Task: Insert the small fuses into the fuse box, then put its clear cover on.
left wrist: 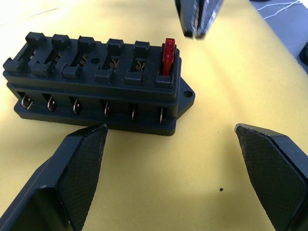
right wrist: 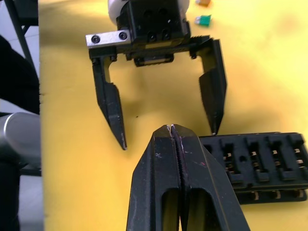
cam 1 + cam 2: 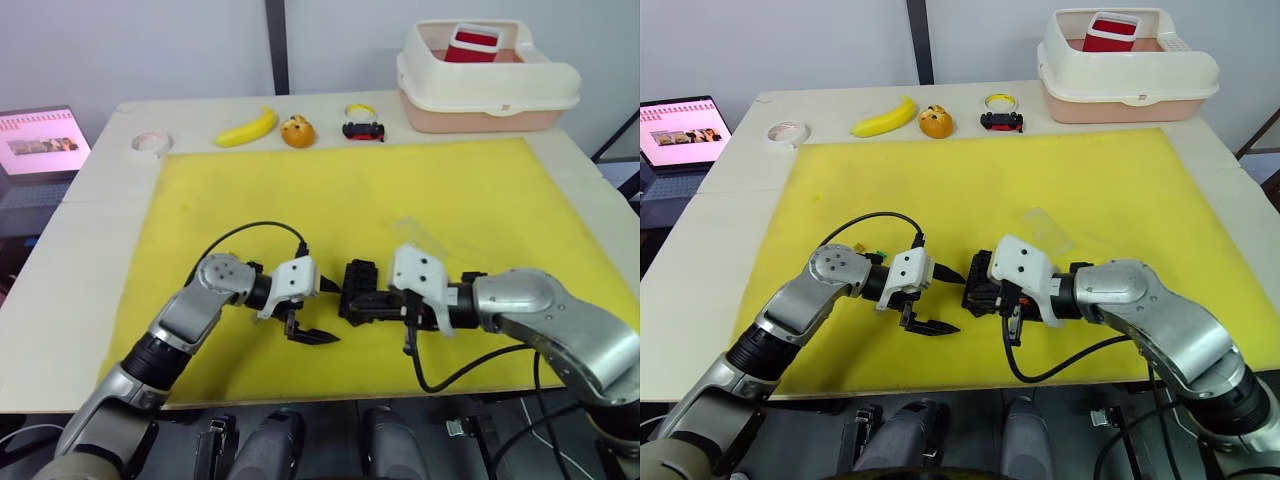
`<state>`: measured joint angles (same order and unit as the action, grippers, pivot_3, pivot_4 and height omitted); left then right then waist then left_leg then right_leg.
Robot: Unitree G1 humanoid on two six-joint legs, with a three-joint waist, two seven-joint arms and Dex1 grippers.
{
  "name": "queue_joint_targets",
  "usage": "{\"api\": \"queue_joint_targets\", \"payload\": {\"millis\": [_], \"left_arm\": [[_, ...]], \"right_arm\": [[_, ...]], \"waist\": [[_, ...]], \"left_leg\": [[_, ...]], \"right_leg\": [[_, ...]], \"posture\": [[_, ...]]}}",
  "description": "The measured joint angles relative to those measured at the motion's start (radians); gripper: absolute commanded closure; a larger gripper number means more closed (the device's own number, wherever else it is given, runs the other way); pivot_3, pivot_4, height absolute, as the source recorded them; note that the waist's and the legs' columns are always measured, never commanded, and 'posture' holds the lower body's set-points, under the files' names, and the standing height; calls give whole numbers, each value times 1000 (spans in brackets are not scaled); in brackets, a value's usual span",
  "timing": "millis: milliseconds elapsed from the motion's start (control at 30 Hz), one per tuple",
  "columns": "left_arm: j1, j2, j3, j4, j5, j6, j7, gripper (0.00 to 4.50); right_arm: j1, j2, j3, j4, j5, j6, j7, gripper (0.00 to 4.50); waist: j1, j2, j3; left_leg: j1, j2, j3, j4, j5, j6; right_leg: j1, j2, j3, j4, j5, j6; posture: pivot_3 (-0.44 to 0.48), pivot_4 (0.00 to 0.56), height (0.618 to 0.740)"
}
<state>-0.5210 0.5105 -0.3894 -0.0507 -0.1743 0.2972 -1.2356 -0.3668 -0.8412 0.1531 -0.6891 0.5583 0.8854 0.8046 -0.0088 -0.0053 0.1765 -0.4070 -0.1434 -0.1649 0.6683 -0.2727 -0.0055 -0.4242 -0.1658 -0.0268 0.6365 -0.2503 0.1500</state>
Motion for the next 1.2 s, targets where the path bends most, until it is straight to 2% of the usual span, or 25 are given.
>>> {"api": "queue_joint_targets", "payload": {"millis": [433,867,1067,1200], "left_arm": [[0,-5,0,10,8,-1,0,0],[0,-12,0,9,11,0,4,0],[0,-11,0,6,11,6,10,0],[-3,0,9,-8,-5,39,3,0]], "right_arm": [[47,3,4,48,-39,-59,6,4470],[88,6,78,105,-148,-191,18,4470],[62,2,63,94,-134,-148,29,4470],[-1,-9,-11,68,-64,-52,29,4470]], "waist": [[0,0,0],[2,-1,-2],[2,-1,-2],[1,-1,-2]], "left_leg": [[0,0,0,0,0,0],[2,0,0,0,0,0],[2,0,0,0,0,0],[1,0,0,0,0,0]], "right_leg": [[0,0,0,0,0,0],[3,0,0,0,0,0],[3,0,0,0,0,0],[2,0,0,0,0,0]], "posture": [[0,150,740],[0,150,740],[0,150,740],[0,150,740]]}}
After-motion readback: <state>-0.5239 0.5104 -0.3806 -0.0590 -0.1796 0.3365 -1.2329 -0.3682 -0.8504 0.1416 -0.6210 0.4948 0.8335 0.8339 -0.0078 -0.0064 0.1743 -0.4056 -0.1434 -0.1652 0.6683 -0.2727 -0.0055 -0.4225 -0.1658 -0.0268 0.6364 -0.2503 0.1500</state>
